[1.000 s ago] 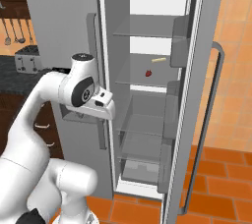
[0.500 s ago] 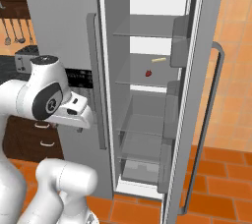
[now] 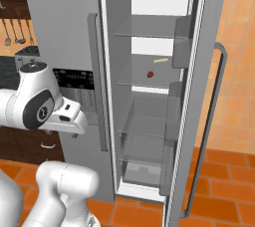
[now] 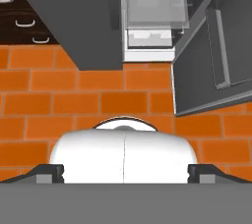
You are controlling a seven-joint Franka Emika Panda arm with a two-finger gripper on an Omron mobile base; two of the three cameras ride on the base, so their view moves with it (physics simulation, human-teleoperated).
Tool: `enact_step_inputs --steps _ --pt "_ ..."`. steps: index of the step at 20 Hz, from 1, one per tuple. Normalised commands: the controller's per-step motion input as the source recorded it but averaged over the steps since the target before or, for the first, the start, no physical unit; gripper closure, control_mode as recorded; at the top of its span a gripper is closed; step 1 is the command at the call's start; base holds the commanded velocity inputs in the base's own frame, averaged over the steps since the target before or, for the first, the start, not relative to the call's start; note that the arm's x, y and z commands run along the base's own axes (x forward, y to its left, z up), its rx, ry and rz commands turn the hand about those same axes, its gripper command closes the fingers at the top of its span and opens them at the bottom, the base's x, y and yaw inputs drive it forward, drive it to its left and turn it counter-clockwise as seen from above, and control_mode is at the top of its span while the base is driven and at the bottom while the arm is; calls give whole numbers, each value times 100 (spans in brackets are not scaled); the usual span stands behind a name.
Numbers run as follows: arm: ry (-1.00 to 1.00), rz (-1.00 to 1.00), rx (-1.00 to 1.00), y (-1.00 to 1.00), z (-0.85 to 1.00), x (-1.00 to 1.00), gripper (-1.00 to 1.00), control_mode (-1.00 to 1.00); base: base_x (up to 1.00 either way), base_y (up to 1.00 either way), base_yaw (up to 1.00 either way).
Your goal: Take the strawberry from the fridge and place it on top of the pancake, located on the dining counter.
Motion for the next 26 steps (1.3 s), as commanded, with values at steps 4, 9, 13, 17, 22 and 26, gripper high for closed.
enact_step_inputs --steps 4,9,13,17,22,26 --pt "0 0 0 0 0 0 -100 -100 0 0 0" --pt "0 0 0 0 0 3 -100 100 17 0 3" --pt "0 0 0 0 0 0 -100 100 71 -15 21" --pt "0 0 0 0 0 0 -100 100 61 -2 18" --pt "0 0 0 0 0 0 -100 100 38 -28 9" --pt "0 0 0 0 0 0 -100 100 -1 -42 -3"
